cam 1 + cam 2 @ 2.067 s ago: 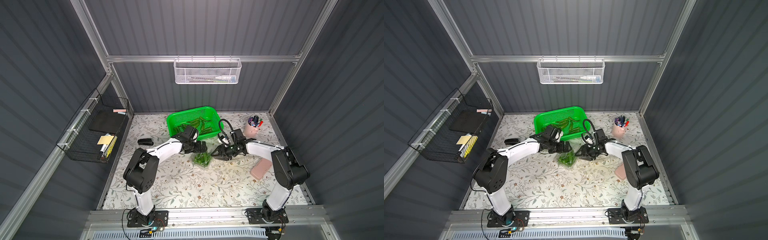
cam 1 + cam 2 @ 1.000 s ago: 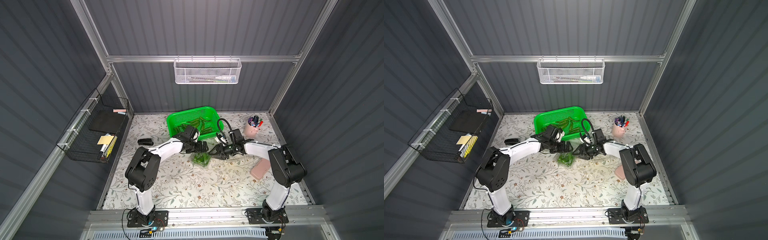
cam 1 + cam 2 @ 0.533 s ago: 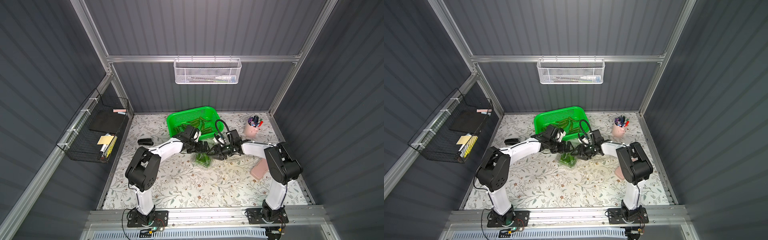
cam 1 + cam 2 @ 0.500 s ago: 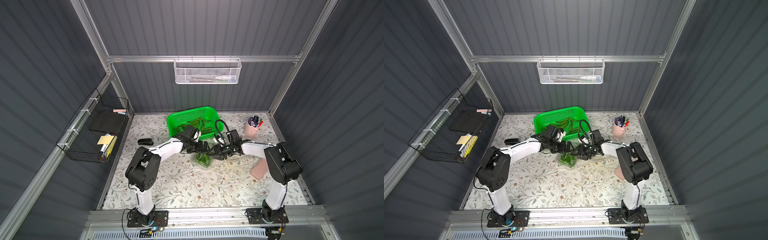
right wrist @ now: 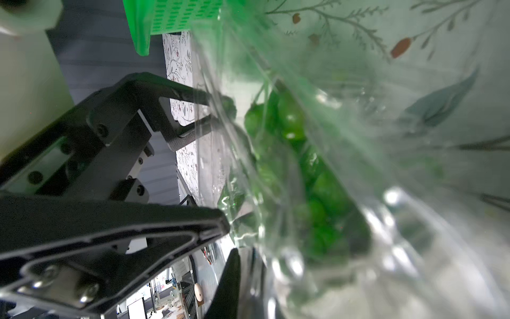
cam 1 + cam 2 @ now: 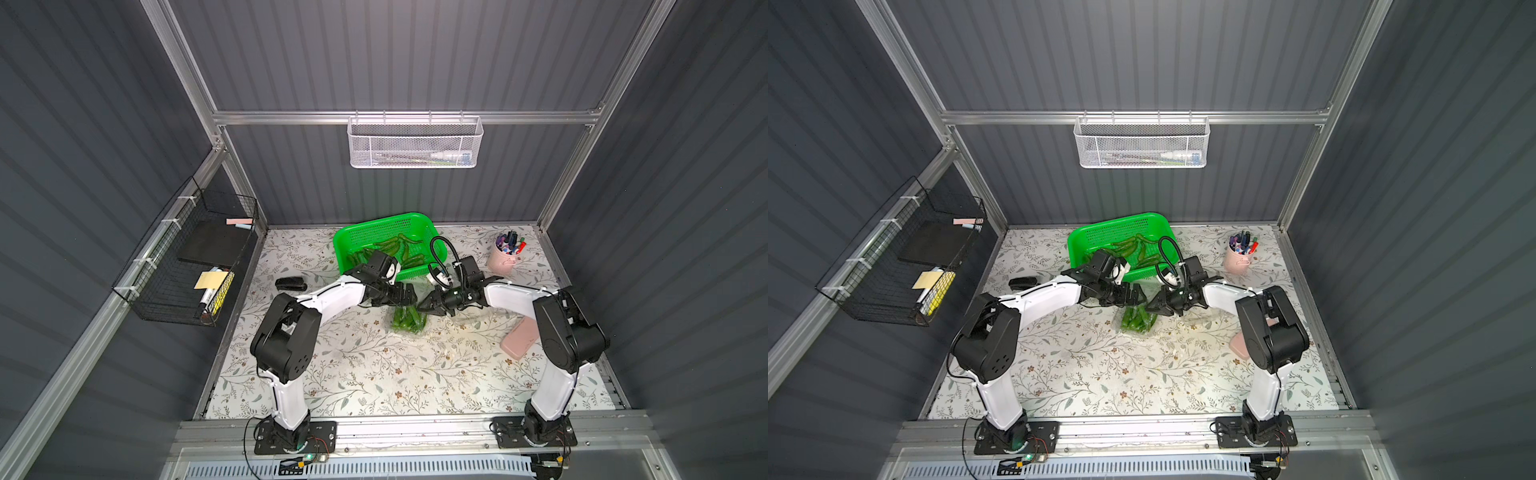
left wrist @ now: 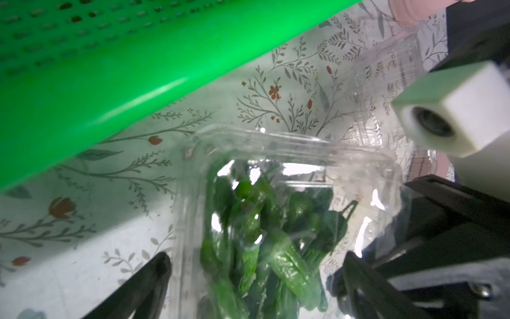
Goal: Take small green peppers out of containers
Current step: Open the packing box at the center of the board.
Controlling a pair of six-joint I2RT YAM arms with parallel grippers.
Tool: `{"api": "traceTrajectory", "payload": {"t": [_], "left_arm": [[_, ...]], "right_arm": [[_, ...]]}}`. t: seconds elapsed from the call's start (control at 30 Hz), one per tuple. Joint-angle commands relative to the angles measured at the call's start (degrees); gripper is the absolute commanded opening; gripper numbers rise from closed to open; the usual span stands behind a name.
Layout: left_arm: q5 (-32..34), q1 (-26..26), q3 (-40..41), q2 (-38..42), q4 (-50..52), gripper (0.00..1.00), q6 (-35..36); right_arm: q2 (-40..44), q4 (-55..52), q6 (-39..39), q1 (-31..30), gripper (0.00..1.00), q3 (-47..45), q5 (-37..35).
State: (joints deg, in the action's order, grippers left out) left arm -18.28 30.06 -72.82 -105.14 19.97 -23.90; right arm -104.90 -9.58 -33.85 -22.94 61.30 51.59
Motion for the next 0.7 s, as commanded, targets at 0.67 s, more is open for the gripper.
{"api": "traceTrajectory", "payload": {"t": [0.67], "left_arm": [[38.5, 19.2, -4.0, 7.6, 9.7, 0.90, 4.7]], "right_arm": [[-2.8, 1.4, -12.9, 0.3, 0.11, 4.5, -1.8]]}}
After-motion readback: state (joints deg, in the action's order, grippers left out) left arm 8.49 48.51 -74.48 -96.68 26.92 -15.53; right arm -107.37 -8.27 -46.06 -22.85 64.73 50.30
